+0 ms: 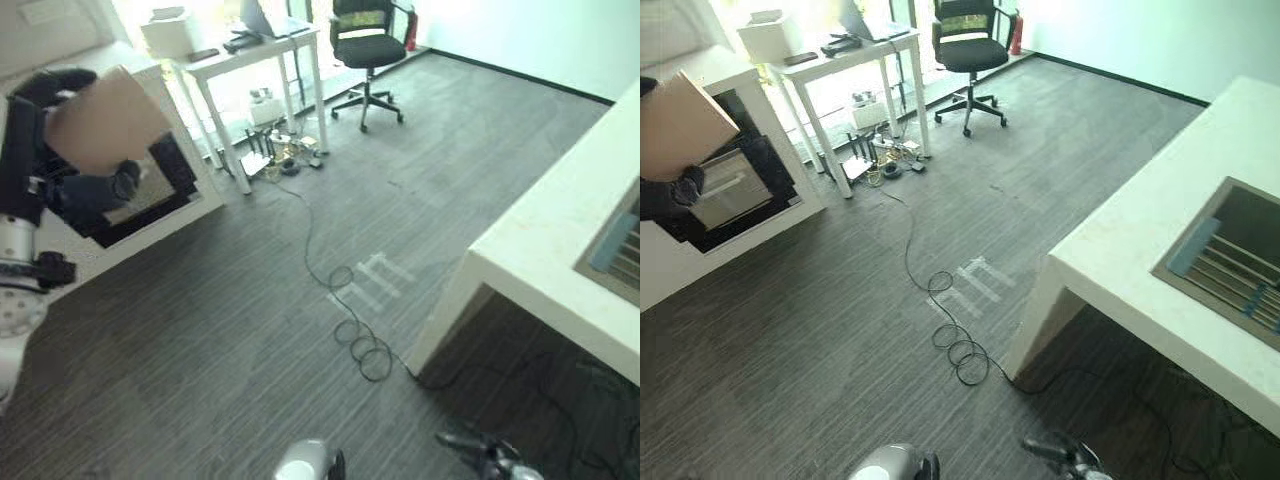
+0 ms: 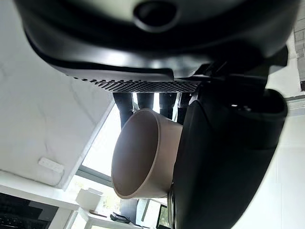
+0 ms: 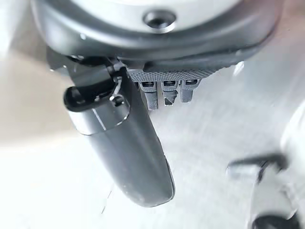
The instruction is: Place the dishes in the dishwasher.
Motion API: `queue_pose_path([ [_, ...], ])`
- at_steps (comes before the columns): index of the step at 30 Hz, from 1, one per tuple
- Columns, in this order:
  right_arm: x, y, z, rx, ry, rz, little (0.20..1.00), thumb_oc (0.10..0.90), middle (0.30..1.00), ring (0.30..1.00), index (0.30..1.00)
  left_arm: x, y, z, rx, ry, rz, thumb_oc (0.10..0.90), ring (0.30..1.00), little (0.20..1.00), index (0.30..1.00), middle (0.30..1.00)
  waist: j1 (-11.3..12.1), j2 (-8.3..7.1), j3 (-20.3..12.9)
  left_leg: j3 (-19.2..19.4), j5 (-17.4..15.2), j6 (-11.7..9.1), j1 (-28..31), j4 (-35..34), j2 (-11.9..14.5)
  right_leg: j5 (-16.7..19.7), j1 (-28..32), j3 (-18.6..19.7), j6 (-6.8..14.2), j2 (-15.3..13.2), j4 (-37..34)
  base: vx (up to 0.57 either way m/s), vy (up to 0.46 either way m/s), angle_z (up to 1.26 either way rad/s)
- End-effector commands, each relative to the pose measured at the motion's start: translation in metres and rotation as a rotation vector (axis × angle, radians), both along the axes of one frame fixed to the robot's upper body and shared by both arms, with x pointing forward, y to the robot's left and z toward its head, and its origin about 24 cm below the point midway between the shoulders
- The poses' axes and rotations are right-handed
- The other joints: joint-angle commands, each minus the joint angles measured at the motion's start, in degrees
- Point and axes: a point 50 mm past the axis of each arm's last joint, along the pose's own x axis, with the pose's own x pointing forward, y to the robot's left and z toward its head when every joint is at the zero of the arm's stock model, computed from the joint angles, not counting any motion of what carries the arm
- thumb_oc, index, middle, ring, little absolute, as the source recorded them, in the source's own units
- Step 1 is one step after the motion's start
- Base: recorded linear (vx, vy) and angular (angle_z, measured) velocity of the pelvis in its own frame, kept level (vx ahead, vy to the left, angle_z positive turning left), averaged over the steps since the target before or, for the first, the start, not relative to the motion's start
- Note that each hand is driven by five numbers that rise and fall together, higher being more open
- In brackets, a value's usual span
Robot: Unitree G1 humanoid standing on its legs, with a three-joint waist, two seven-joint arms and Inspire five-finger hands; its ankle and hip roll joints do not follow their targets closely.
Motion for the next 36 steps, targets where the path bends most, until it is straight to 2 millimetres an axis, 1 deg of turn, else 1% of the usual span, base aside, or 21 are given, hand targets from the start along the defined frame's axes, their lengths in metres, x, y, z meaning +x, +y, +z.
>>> queue_pose_path([
  [1, -0.011, -0.03, 0.007, -0.075, 0.008, -0.038, 0.9, 0.8, 0.9, 0.9, 0.9, -0.023, -0.008, 0.061, 0.061, -0.273, -0.09, 0.4, 0.3, 0.3, 0.3, 0.3, -3.2, 4.27, -0.3, -4.9, 2.1, -3.3, 7.9, -10.9, 2.7, -16.7, 4.3, 1.0, 4.4, 10.0, 4.1, 0.16, 0.259, 0.69],
  [2, -0.014, -0.031, 0.006, -0.07, 0.001, -0.061, 0.9, 0.8, 0.9, 0.9, 0.9, -0.02, -0.013, 0.06, 0.066, -0.272, -0.137, 0.4, 0.3, 0.3, 0.3, 0.3, -4.8, 4.23, 0.3, -7.5, 1.5, -2.2, 8.0, -10.9, 1.7, -17.9, 4.1, 3.9, 4.1, 14.1, 4.1, 0.15, 0.206, 0.95],
  [3, -0.016, -0.031, 0.006, -0.07, -0.003, -0.056, 0.9, 0.8, 0.9, 0.9, 0.9, -0.017, -0.016, 0.058, 0.073, -0.27, -0.155, 0.4, 0.3, 0.3, 0.3, 0.3, -5.8, 4.15, 0.7, -9.0, 1.2, -1.6, 8.2, -10.9, 1.0, -18.4, 4.1, 5.2, 3.8, 16.4, 4.1, 0.12, 0.175, 1.37],
  [6, -0.02, -0.034, 0.007, -0.081, -0.009, -0.027, 0.9, 0.8, 0.9, 0.9, 0.9, -0.012, -0.025, 0.057, 0.081, -0.273, -0.187, 0.4, 0.3, 0.3, 0.3, 0.3, -7.9, 3.38, 1.5, -10.2, 0.7, -0.7, 8.1, -10.9, -0.5, -18.0, 1.3, 6.7, 3.0, 20.8, 4.1, 0.1, 0.116, 1.54],
  [8, -0.022, -0.04, 0.008, -0.089, -0.001, -0.024, 0.9, 0.8, 0.9, 0.9, 0.9, -0.008, -0.03, 0.056, 0.08, -0.261, -0.207, 0.4, 0.3, 0.3, 0.3, 0.3, -9.1, 2.36, 2.3, -10.3, -0.2, -0.2, 8.7, -10.9, -2.0, -18.5, -1.9, 8.2, 2.7, 22.0, 4.1, 0.16, 0.022, 0.39],
  [11, -0.031, -0.05, 0.009, -0.088, 0.032, -0.058, 0.9, 0.8, 0.9, 0.9, 0.9, -0.002, -0.039, 0.051, 0.033, -0.258, -0.247, 0.4, 0.3, 0.3, 0.3, 0.3, -11.3, 0.61, 3.2, -12.2, -2.8, 0.7, 11.0, -10.9, -5.2, -14.4, -10.6, 12.0, 4.6, 22.6, 4.1, 0.31, -0.032, 0.32],
  [14, -0.039, -0.053, 0.007, -0.058, 0.032, -0.073, 0.9, 0.8, 0.9, 0.9, 0.9, 0.002, -0.039, 0.045, 0.012, -0.247, -0.274, 0.4, 0.3, 0.3, 0.3, 0.3, -12.5, 0.57, 3.4, -15.5, -4.9, 1.0, 13.8, -10.9, -6.8, -10.4, -17.0, 12.6, 5.9, 23.0, 4.1, 0.47, -0.097, 0.56],
  [17, -0.039, -0.05, 0.006, -0.038, 0.022, -0.064, 0.9, 0.8, 0.9, 0.9, 0.9, 0.001, -0.036, 0.04, 0.009, -0.256, -0.262, 0.4, 0.3, 0.3, 0.3, 0.3, -13.2, 1.21, 2.3, -17.1, -6.0, 0.6, 16.9, -10.9, -6.6, -9.8, -17.3, 12.4, 4.9, 23.5, 4.1, 0.45, -0.135, 0.39],
  [19, -0.036, -0.05, 0.007, -0.049, 0.037, -0.065, 0.9, 0.8, 0.9, 0.9, 0.9, 0.0, -0.034, 0.036, -0.02, -0.263, -0.247, 0.4, 0.3, 0.3, 0.3, 0.3, -13.1, 2.22, 1.2, -17.9, -3.3, -1.8, 18.8, -10.9, -5.5, -11.4, -15.2, 11.9, 3.1, 24.8, 4.1, 0.43, -0.128, 0.22],
  [21, -0.03, -0.052, 0.01, -0.053, 0.018, -0.045, 0.9, 0.8, 0.9, 0.9, 0.9, -0.001, -0.034, 0.032, -0.038, -0.275, -0.235, 0.4, 0.3, 0.3, 0.3, 0.3, -12.8, 2.81, 1.0, -17.5, 6.0, -5.1, 20.2, -10.9, -3.5, -14.1, -12.7, 12.6, 1.2, 25.6, 4.1, 0.45, -0.114, 0.0],
  [22, -0.022, -0.053, 0.013, -0.075, -0.008, -0.009, 0.9, 0.8, 0.9, 0.9, 0.9, -0.001, -0.033, 0.03, -0.047, -0.282, -0.232, 0.4, 0.3, 0.3, 0.3, 0.3, -12.9, 3.11, 1.3, -16.7, 13.0, -8.0, 19.6, -6.5, -2.0, -15.9, -10.6, 13.6, -0.1, 26.1, 4.1, 0.38, -0.089, -0.06],
  [23, -0.022, -0.053, 0.014, -0.077, -0.01, -0.009, 0.9, 0.8, 0.9, 0.9, 0.9, -0.001, -0.032, 0.03, -0.048, -0.283, -0.232, 0.4, 0.3, 0.3, 0.3, 0.3, -13.0, 3.17, 1.4, -16.7, 13.2, -8.3, 19.3, -5.9, -1.9, -16.0, -10.5, 13.5, -0.3, 26.2, 4.1, 0.33, -0.065, -0.13],
  [25, -0.015, -0.056, 0.018, -0.091, -0.045, -0.014, 0.9, 0.8, 0.9, 0.9, 0.9, -0.003, -0.032, 0.03, -0.064, -0.29, -0.246, 0.4, 0.3, 0.3, 0.3, 0.3, -12.8, 2.71, 2.1, -15.7, 18.9, -10.8, 13.7, 8.2, -2.5, -17.3, -8.2, 14.3, -1.7, 25.9, 4.1, 0.34, -0.108, 0.05],
  [26, -0.013, -0.061, 0.021, -0.102, -0.058, -0.025, 0.9, 0.8, 0.9, 0.9, 0.9, -0.004, -0.031, 0.031, -0.08, -0.289, -0.258, 0.4, 0.3, 0.3, 0.3, 0.3, -12.2, 1.97, 3.2, -13.4, 19.5, -12.2, 6.2, 22.6, -2.7, -18.7, -5.2, 14.6, -2.9, 25.3, 4.1, 0.47, -0.174, 0.47],
  [27, -0.013, -0.065, 0.022, -0.106, -0.063, -0.053, 0.9, 0.8, 0.9, 0.9, 0.9, -0.003, -0.032, 0.034, -0.08, -0.282, -0.276, 0.4, 0.3, 0.3, 0.3, 0.3, -11.6, 1.01, 4.0, -10.5, 17.7, -11.2, -2.1, 26.8, -1.9, -19.6, -3.4, 14.6, -3.5, 24.8, 4.1, 0.43, -0.108, 0.32],
  [29, -0.013, -0.067, 0.022, -0.101, -0.06, -0.055, 0.9, 0.8, 0.9, 0.9, 0.9, -0.002, -0.031, 0.036, -0.072, -0.279, -0.274, 0.4, 0.3, 0.3, 0.3, 0.3, -10.8, 1.33, 4.2, -9.3, 15.7, -10.0, -4.3, 22.6, -2.0, -20.2, -2.9, 14.6, -3.2, 25.3, 4.1, 0.35, 0.042, -0.33],
  [30, -0.011, -0.065, 0.022, -0.107, -0.048, -0.029, 0.9, 0.8, 0.9, 0.9, 0.9, -0.002, -0.029, 0.034, -0.068, -0.279, -0.257, 0.4, 0.3, 0.3, 0.3, 0.3, -10.1, 1.63, 4.2, -7.7, 14.1, -8.6, -4.6, 12.0, -0.8, -21.0, -2.2, 14.2, -2.8, 25.9, 4.1, 0.42, 0.196, -0.68],
  [31, -0.011, -0.065, 0.021, -0.112, -0.038, -0.027, 0.9, 0.8, 0.9, 0.9, 0.9, -0.002, -0.029, 0.033, -0.068, -0.282, -0.253, 0.4, 0.3, 0.3, 0.3, 0.3, -9.6, 1.76, 4.3, -6.5, 14.9, -8.5, -3.9, 4.4, 0.8, -21.9, -1.4, 14.2, -2.5, 26.0, 4.1, 0.5, 0.267, -0.56],
  [33, -0.015, -0.066, 0.02, -0.118, -0.012, -0.04, 0.9, 0.8, 0.9, 0.9, 0.9, -0.002, -0.027, 0.031, -0.081, -0.284, -0.236, 0.4, 0.3, 0.3, 0.3, 0.3, -8.3, 2.4, 4.9, -8.2, 19.5, -9.9, -4.5, -8.1, 1.9, -24.0, 0.8, 16.2, -2.2, 27.0, 4.1, 0.46, 0.303, -0.93],
  [35, -0.022, -0.067, 0.017, -0.118, 0.028, -0.061, 0.9, 0.8, 0.9, 0.9, 0.9, -0.003, -0.027, 0.024, -0.088, -0.272, -0.229, 0.4, 0.3, 0.3, 0.3, 0.3, -6.4, 2.71, 5.7, -10.7, 21.4, -11.5, -9.9, -10.9, 3.2, -25.7, 3.4, 18.1, -2.3, 27.7, 4.1, 0.56, 0.36, -0.63],
  [36, -0.029, -0.068, 0.014, -0.124, 0.057, -0.065, 0.9, 0.8, 0.9, 0.9, 0.9, -0.003, -0.029, 0.02, -0.083, -0.264, -0.239, 0.4, 0.3, 0.3, 0.3, 0.3, -5.7, 2.76, 6.2, -9.3, 21.5, -12.3, -14.2, -10.9, 4.1, -26.2, 5.0, 18.0, -2.4, 27.8, 4.1, 0.43, 0.271, -0.5],
])
